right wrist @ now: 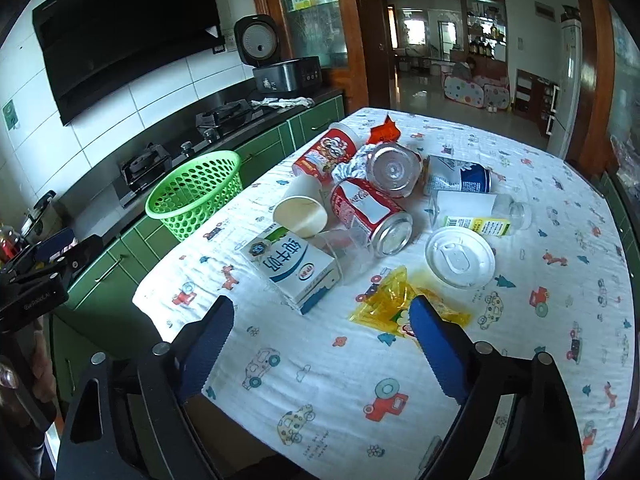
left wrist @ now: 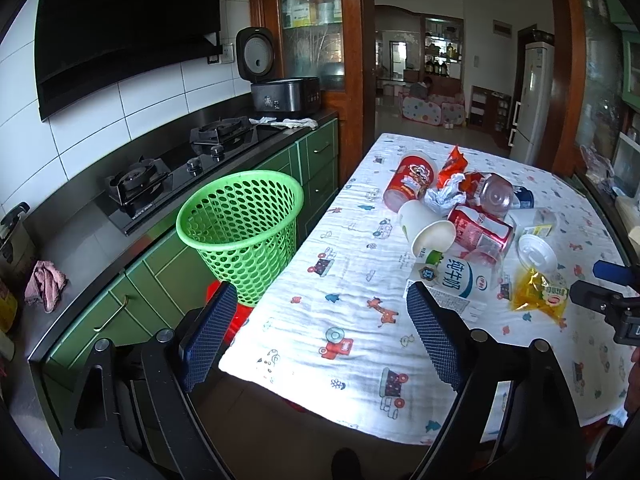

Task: Collect trash
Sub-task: 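Grasp the white paper cup with the left tool while the right tool grasps the yellow snack bag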

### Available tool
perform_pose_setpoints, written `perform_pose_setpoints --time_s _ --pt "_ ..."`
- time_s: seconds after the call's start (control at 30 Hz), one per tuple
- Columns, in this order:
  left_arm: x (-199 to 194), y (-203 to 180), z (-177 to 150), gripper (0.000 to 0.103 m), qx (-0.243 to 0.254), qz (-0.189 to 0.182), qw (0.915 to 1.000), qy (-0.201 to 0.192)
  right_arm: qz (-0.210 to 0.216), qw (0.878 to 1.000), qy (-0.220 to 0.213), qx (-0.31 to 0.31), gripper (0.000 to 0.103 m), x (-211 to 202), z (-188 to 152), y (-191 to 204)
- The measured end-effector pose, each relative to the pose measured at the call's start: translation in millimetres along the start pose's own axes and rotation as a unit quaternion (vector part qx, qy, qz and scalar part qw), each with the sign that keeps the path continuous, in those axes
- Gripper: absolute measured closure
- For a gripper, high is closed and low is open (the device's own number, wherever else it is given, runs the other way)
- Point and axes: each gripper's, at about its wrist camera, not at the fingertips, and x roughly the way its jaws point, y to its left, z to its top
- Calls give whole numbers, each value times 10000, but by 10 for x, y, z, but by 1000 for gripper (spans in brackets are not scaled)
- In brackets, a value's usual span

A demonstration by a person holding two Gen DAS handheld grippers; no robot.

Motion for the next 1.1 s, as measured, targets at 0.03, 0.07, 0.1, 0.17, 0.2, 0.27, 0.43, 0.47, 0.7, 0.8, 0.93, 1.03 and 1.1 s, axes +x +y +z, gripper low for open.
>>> perform_pose_setpoints --time_s 0.03,0.07,0.1,0.17,0.2,0.27,0.43,0.47,0.7,0.8,0.93,1.03,1.1 --pt "19 -3 9 17 6 -7 10000 10 -8 10000 31 28 22 24 2 -31" --pt "42 -8 18 18 16 -18 10000 19 -27 10000 50 56 23 48 1 -57" --pt "59 -15 24 18 28 -21 10000 28 -50 9999 79 83 25 75 -4 -91" --pt "99 -33 38 18 57 -43 10000 46 -136 9997 158 84 27 137 -16 -167" --pt "111 -36 39 18 64 -57 10000 51 -167 9996 195 89 29 163 -29 -205" --pt "145 -42 49 20 66 -78 9999 59 -172 9993 320 113 31 228 -47 -300" --pt "274 -63 65 20 34 -149 9997 185 -69 9982 576 -155 32 364 -55 -460" --pt "308 -72 71 20 29 -153 9996 218 -44 9975 659 -268 32 400 -58 -480" --pt "515 -170 168 20 52 -282 9989 362 201 9898 1030 -959 32 603 -18 -573" --pt "588 -237 234 20 120 -345 9986 371 340 9831 1185 -1354 32 722 20 -566" --pt "684 -345 323 20 201 -464 9980 389 416 9721 1491 -1764 32 914 33 -571" --pt "752 -419 372 20 287 -536 9973 403 366 9635 1647 -2079 32 1040 21 -539" --pt "817 -453 414 20 316 -573 9969 437 307 9583 1711 -2270 32 1114 12 -521"
